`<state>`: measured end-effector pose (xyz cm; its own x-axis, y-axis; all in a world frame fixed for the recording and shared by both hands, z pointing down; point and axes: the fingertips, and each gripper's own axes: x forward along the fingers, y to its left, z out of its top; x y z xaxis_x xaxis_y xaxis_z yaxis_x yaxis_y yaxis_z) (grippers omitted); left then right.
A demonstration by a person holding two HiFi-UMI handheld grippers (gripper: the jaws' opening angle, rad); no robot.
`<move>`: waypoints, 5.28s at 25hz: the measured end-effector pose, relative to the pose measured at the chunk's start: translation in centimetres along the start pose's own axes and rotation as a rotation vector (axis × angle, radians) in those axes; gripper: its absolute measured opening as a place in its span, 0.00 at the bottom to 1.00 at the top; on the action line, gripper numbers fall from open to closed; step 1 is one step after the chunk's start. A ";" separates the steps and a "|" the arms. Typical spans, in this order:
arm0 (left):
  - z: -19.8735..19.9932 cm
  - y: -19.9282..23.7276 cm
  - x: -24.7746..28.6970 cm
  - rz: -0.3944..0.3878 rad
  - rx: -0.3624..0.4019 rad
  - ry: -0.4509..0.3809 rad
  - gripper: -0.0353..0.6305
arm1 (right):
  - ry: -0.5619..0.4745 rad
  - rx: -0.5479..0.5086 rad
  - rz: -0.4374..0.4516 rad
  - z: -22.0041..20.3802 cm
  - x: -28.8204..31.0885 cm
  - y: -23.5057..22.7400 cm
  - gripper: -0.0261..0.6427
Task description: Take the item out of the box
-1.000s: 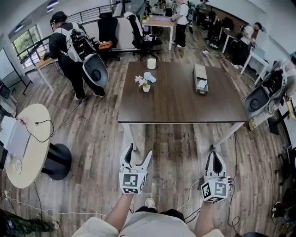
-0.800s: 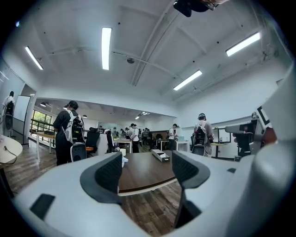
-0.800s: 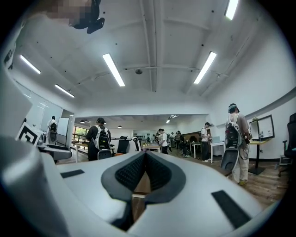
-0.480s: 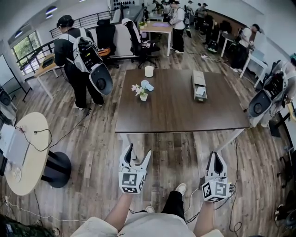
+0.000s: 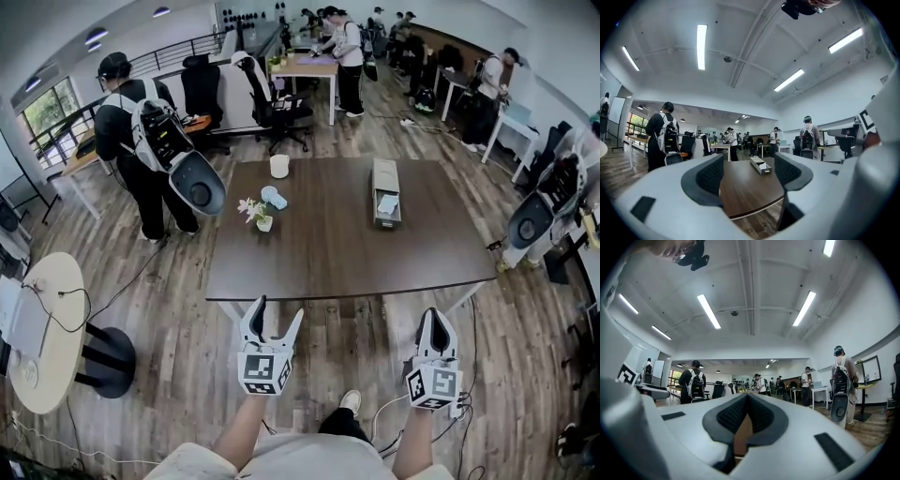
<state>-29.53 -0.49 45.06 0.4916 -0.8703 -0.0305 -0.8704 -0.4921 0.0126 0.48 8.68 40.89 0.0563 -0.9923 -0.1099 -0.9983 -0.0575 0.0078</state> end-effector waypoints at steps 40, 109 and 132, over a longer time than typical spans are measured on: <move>-1.5 -16.9 30.7 -0.092 0.055 0.052 0.58 | 0.053 0.037 -0.027 -5.5 18.0 -25.5 0.04; -2.9 -8.1 56.9 0.080 0.061 0.049 0.57 | 0.037 0.027 0.168 -9.1 50.9 -30.6 0.04; -16.9 -12.5 60.1 -0.221 0.181 0.480 0.57 | 0.125 0.096 0.186 -14.2 52.0 -31.1 0.04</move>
<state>11.31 -46.97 59.98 0.5825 -0.6792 0.4465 -0.7152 -0.6893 -0.1155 34.70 -42.65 49.06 -0.1331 -0.9911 0.0091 -0.9881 0.1320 -0.0784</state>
